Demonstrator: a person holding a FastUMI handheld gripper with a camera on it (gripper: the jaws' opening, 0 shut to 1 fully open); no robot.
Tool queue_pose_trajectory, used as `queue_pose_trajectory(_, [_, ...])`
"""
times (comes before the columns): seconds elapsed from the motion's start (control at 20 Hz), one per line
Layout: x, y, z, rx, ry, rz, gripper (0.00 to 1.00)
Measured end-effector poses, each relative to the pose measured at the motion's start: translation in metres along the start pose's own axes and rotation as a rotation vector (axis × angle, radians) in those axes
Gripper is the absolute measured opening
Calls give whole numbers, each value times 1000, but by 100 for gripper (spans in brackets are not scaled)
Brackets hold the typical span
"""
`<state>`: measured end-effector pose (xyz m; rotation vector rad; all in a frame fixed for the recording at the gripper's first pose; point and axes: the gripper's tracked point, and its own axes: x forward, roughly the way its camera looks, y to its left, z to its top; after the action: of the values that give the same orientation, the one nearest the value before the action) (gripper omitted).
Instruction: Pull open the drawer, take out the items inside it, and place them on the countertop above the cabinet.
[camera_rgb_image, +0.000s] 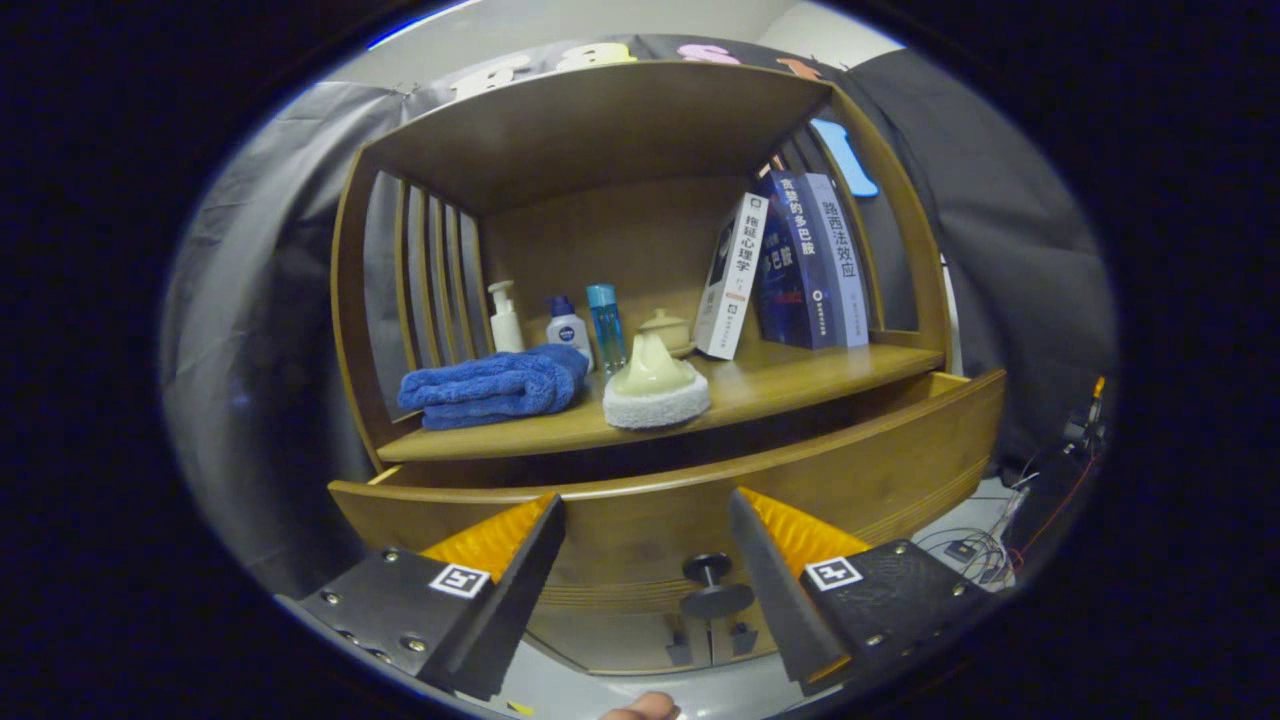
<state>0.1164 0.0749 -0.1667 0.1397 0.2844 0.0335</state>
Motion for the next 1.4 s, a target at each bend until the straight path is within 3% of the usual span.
queue_pose_trajectory(0.7, [49, 2, 4, 22, 23, 6, 99])
queue_pose_trajectory(1.05, [50, 0, 3, 61, 31, 15, 99])
queue_pose_trajectory(1.4, [25, 6, -8, -20, 115, 90, 99])
